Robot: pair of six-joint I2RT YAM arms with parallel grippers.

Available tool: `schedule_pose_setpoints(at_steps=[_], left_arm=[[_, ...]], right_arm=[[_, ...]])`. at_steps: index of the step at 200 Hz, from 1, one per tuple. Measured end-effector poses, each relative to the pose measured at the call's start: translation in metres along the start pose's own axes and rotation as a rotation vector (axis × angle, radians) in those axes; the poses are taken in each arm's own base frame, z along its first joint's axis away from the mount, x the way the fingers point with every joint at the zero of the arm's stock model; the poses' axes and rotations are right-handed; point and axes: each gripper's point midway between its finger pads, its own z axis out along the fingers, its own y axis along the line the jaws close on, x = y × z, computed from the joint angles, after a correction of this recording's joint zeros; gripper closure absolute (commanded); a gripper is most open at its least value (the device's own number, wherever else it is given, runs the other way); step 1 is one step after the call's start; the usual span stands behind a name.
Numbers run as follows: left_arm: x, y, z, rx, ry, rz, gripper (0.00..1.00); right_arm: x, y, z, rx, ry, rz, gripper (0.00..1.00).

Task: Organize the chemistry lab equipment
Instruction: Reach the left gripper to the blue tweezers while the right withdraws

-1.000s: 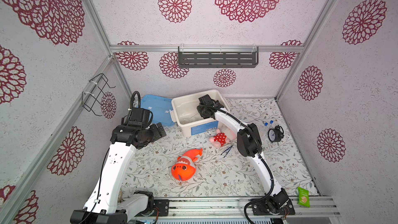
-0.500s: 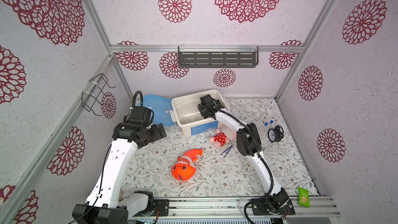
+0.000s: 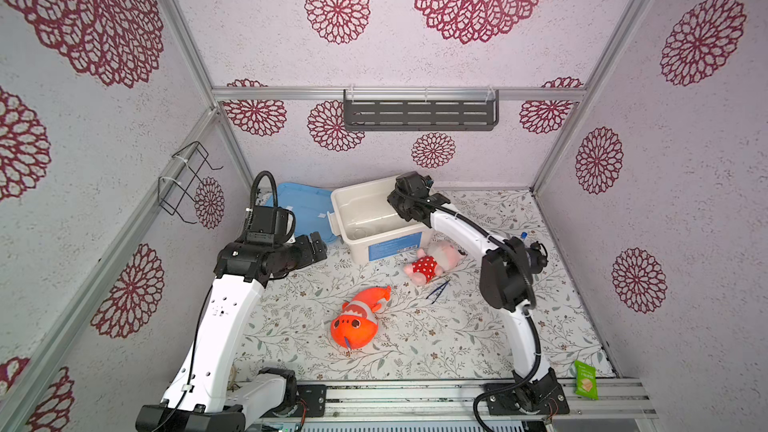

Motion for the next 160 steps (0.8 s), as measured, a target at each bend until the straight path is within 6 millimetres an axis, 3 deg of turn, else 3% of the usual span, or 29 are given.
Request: schedule_pose_setpoints(at_steps=[14,32,56,75,93,138,160], left_arm=[[0.0,-0.019,0.002,0.045,-0.017,0.052,0.03],[0.011,-0.062,0.008,0.128,-0.019,0.171,0.03],[0.034,-0.119,0.023,0.202,0.005,0.332,0.03],[0.053,-0.157,0.044,0.221,0.035,0.434,0.03],[0.069,-0.188,0.066,0.221,0.056,0.518,0.03],[0.12,-0.253,0.11,0.243,0.142,0.676,0.02],[0.15,-0.274,0.125,0.265,0.196,0.731,0.08]], right_arm=[[-0.017,0.024,-0.041,-0.063,-0.034,-0.055,0.61],[-0.037,0.046,-0.092,-0.126,-0.092,-0.153,0.62],[-0.054,0.041,-0.151,-0.136,-0.154,-0.277,0.62],[-0.063,0.01,-0.191,-0.096,-0.186,-0.351,0.62],[-0.072,-0.033,-0.221,-0.036,-0.207,-0.372,0.62],[-0.071,-0.158,-0.268,0.129,-0.209,-0.305,0.61],[-0.062,-0.194,-0.286,0.161,-0.208,-0.284,0.59]])
